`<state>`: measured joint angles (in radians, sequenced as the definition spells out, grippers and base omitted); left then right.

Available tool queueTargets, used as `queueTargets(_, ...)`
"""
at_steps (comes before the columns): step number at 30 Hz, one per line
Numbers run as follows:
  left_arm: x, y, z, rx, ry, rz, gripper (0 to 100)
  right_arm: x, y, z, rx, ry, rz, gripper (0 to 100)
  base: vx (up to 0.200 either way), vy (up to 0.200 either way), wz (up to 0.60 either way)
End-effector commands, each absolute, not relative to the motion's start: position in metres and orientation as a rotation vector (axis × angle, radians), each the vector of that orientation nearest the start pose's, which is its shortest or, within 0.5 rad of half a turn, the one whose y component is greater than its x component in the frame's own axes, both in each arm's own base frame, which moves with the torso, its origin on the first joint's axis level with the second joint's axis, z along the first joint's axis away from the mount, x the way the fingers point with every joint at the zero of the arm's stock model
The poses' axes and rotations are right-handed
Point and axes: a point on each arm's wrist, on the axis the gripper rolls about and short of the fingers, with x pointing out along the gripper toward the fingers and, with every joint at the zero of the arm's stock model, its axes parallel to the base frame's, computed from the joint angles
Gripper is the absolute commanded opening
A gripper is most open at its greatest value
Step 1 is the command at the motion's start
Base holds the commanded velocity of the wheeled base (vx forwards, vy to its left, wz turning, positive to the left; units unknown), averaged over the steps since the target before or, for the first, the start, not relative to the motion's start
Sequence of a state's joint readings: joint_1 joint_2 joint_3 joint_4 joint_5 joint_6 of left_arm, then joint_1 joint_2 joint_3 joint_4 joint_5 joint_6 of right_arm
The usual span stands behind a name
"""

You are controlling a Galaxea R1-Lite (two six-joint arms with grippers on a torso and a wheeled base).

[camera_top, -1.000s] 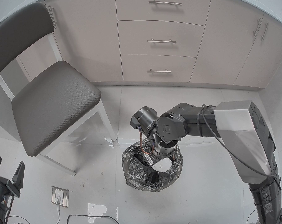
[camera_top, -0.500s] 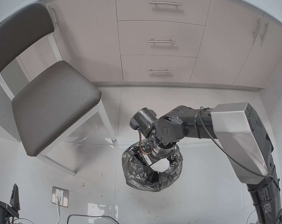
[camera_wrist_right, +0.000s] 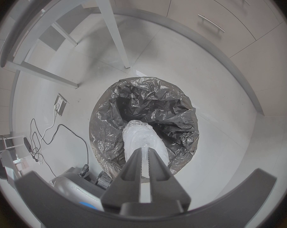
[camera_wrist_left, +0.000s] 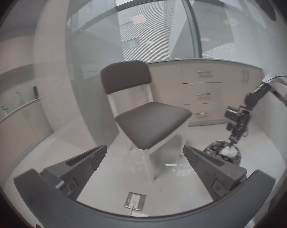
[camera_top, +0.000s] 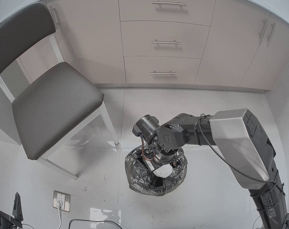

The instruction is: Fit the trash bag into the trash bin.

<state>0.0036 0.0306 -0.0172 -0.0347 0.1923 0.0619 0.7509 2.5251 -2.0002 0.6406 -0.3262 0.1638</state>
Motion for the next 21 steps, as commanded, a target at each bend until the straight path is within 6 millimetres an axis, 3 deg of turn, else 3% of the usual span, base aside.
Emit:
queueTargets(1, -0.0237, 0.003, 0.0811, 0.056, -0.027, 0.127, 100, 0.3522, 0.3183, 0.0517, -0.46, 1.037, 0.286, 0, 0.0, 0.0, 0.0)
queueTargets(12, -0.0231, 0.0032, 0.0822, -0.013, -0.06, 0.139, 100, 0.3531, 0.3191, 0.0592, -0.445, 1.005, 0.291, 0, 0.0, 0.0, 0.0)
queueTargets(21, -0.0234, 0.0037, 0.0802, 0.021, -0.039, 0.162, 100, 0.3507, 0.3227, 0.0541, -0.465, 1.01, 0.3, 0, 0.0, 0.0, 0.0)
